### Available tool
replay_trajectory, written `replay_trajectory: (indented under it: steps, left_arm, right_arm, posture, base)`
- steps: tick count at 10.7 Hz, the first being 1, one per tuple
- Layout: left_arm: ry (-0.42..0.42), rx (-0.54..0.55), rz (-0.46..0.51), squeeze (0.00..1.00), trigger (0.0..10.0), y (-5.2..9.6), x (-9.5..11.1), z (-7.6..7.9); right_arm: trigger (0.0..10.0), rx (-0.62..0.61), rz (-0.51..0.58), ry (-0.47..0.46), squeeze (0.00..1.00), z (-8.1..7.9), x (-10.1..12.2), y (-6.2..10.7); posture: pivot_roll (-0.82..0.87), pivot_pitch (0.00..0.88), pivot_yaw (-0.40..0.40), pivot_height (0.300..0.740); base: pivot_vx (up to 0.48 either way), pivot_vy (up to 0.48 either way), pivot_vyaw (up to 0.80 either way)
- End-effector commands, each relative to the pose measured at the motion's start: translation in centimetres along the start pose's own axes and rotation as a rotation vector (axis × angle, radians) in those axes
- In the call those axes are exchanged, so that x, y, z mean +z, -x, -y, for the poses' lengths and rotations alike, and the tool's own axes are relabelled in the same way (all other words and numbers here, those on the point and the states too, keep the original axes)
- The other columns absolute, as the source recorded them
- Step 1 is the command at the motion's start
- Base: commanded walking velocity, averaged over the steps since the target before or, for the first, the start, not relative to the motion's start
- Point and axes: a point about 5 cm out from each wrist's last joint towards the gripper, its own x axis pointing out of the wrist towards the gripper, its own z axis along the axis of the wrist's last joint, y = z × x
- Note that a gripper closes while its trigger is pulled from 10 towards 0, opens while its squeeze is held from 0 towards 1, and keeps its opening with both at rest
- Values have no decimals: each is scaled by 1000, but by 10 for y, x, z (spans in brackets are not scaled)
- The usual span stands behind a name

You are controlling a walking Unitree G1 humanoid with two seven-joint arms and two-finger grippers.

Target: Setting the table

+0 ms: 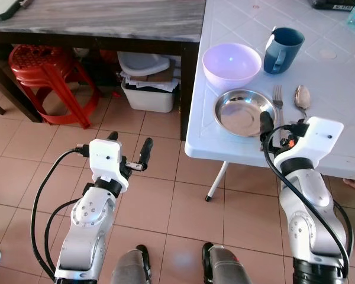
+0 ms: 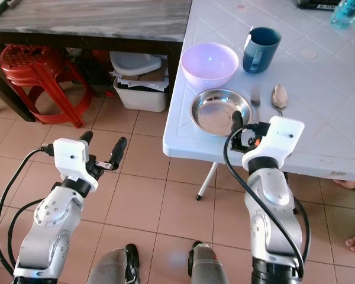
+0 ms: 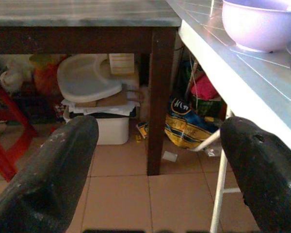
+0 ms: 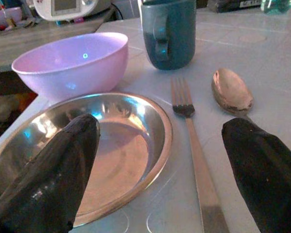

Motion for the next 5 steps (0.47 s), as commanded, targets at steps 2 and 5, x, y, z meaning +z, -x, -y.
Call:
replay_trajectory:
  steps: [2,5]
  left_arm:
    - [-4,-11,-19,0,10000,3,-3,-1]
    - [-5,-22,-26,0,10000,5,-4,0]
  right_arm:
    - [10000,8,-44,-104,0,-3,-5,-1]
    - [10000,2,-69,-151,0,-5,-6,-3]
  posture:
    - [-73,226,69,740]
    - [-69,237,77,740]
  base:
    - [0,0,0]
    - [0,0,0]
